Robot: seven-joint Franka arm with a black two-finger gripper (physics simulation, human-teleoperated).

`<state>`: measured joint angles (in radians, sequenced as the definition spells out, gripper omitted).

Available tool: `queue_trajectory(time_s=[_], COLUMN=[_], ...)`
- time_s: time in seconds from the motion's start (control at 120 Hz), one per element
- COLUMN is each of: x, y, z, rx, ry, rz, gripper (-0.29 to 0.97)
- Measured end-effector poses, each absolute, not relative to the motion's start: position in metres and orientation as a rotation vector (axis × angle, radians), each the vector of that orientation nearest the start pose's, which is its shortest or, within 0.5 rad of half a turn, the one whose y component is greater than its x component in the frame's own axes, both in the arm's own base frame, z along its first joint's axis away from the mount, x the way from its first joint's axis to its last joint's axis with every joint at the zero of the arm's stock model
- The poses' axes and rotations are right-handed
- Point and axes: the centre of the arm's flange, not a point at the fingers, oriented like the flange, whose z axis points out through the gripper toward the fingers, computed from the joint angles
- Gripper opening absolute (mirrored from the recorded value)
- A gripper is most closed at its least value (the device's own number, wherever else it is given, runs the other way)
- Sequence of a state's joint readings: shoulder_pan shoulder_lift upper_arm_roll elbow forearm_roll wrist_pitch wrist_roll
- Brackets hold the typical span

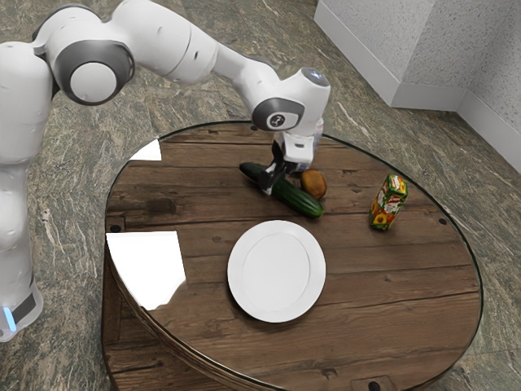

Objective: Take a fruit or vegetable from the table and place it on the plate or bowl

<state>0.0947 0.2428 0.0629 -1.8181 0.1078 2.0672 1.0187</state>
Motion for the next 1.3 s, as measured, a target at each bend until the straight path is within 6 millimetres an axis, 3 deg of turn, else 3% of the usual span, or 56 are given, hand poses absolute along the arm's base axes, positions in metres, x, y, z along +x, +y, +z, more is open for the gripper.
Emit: queue_trajectory(time_s=[0.075,0.167,0.225,0.292,0.383,0.6,0.717,0.817,0.9,0.967,1.067,1.158,1.3], x=[0.614,0.614,0.614,0.612,0.609,0.591,0.564,0.529,0.510,0.504,0.506,0.508,0.508], y=[0.101,0.099,0.091,0.066,0.024,-0.073,-0.115,-0.147,-0.173,-0.175,-0.152,-0.135,-0.130], z=[0.408,0.413,0.430,0.462,0.492,0.517,0.529,0.556,0.555,0.546,0.540,0.538,0.539], rx=[-2.730,-2.722,-2.700,-2.645,-2.572,-2.486,-2.525,-2.550,-2.574,-2.613,-2.692,-2.745,-2.775], ry=[1.348,1.352,1.362,1.403,1.481,1.637,1.627,1.559,1.514,1.447,1.287,1.162,1.042], rz=[0.079,0.065,0.027,-0.043,-0.108,-0.136,-0.045,0.023,0.101,0.172,0.238,0.270,0.282], gripper=[0.27,0.23,0.22,0.22,0.22,0.22,0.22,0.22,0.22,0.37,0.53,0.60,0.65])
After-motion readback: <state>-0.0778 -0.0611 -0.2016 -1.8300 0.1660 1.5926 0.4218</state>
